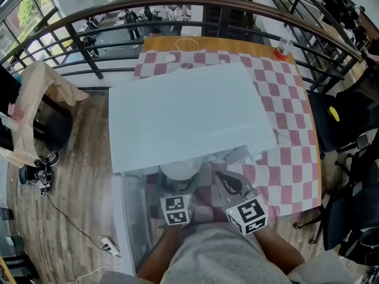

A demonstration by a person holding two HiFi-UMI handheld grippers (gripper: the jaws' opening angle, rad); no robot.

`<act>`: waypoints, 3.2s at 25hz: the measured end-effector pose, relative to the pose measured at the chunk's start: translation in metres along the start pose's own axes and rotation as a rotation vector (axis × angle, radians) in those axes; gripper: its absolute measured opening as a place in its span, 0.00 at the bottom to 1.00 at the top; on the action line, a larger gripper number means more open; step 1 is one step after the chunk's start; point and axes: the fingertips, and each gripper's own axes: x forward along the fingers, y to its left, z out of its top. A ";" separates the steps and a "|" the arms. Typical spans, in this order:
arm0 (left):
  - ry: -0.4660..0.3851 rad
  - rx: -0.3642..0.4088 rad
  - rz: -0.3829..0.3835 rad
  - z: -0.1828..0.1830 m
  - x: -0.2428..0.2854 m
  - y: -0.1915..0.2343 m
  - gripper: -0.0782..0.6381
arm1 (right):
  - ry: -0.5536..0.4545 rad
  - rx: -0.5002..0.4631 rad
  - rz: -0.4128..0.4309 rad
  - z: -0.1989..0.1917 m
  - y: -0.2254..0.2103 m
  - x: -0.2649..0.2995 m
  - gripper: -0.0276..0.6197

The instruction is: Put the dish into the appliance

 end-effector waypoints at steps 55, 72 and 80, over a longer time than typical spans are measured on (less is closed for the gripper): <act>0.001 0.050 0.126 0.047 -0.015 0.012 0.13 | -0.042 -0.041 -0.113 0.004 -0.039 -0.052 0.04; -0.068 -0.009 0.031 0.036 -0.132 -0.085 0.12 | -0.063 -0.054 -0.091 -0.007 -0.048 -0.154 0.04; -0.111 -0.010 -0.030 0.017 -0.195 -0.167 0.12 | -0.089 -0.057 -0.065 -0.032 -0.034 -0.237 0.04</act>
